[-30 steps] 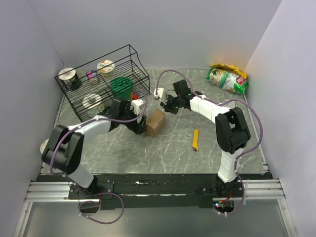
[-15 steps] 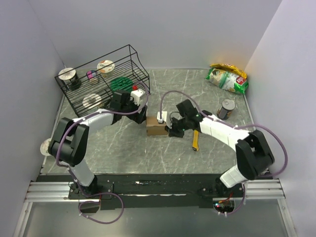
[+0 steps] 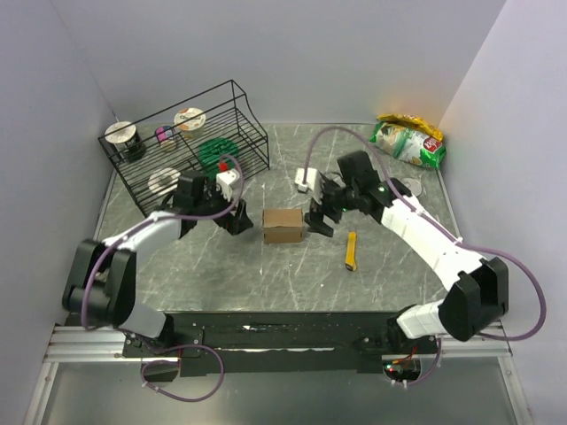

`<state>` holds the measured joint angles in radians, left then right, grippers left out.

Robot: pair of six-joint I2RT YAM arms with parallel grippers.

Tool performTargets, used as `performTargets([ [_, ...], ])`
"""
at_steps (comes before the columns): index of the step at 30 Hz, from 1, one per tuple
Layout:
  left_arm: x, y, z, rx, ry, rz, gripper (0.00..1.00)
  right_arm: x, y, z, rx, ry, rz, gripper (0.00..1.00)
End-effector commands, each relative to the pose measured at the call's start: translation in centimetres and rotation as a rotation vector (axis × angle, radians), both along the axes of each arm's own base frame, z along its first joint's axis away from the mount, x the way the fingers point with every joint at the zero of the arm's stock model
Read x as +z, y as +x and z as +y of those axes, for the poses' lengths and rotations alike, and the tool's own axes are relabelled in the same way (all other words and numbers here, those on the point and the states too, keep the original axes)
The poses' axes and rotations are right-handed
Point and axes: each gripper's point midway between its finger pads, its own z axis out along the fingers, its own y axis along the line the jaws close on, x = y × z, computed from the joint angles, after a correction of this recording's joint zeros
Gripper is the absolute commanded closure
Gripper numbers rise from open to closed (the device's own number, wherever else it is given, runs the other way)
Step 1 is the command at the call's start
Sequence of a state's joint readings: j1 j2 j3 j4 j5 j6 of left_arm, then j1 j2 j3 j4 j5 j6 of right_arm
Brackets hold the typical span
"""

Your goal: Unpack the express box

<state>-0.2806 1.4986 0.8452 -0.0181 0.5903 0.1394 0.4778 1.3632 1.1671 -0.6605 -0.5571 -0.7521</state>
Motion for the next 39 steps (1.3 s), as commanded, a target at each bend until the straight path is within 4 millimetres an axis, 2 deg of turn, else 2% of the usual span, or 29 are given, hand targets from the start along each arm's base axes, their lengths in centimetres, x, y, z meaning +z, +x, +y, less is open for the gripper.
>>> performTargets([
  [1,3.4,-3.4,-3.4,-0.244,-0.109,-0.183,0.04,2.8,1.4,4.7,0.171,0.044,-0.082,0.0],
  [2,3.2,-3.3,-3.6,-0.251,-0.096,-0.212,0.03,1.6,1.7,5.7,0.189,0.03,-0.056,0.0],
  [5,2.6,-2.8,-4.2,-0.248,-0.088,-0.223,0.04,0.9,2.7,7.8,0.23,0.013,-0.064,0.0],
  [10,2.3,-1.9,-5.4,-0.276,-0.12,-0.181,0.04,-0.7,3.3,9.1,0.319,-0.041,-0.048,0.0],
  [17,2.2,-3.2,-5.3,-0.324,-0.116,-0.167,0.04,-2.9,3.3,9.1,0.336,-0.099,-0.027,0.0],
  [22,1.6,-4.2,-4.5,-0.309,-0.089,-0.128,0.03,-4.3,3.9,9.4,0.306,-0.132,0.004,0.08],
  [27,0.7,-3.8,-3.0,-0.272,-0.044,-0.1,0.04,-4.5,4.4,9.5,0.296,-0.142,-0.003,0.14],
  [32,-0.4,-3.2,-1.4,-0.247,-0.012,-0.042,0.04,-5.2,4.2,9.0,0.305,-0.177,0.027,0.15],
  [35,-0.7,-3.0,-1.2,-0.258,-0.006,-0.024,0.03,-5.3,4.1,9.1,0.304,-0.18,0.041,0.26],
  [36,-0.8,-2.9,-1.2,-0.261,-0.006,-0.021,0.04,-5.4,4.1,9.0,0.3,-0.188,0.059,0.35],
  [39,-0.5,-3.0,-1.4,-0.276,-0.016,-0.028,0.04,-5.2,4.0,8.6,0.271,-0.195,0.105,0.48],
])
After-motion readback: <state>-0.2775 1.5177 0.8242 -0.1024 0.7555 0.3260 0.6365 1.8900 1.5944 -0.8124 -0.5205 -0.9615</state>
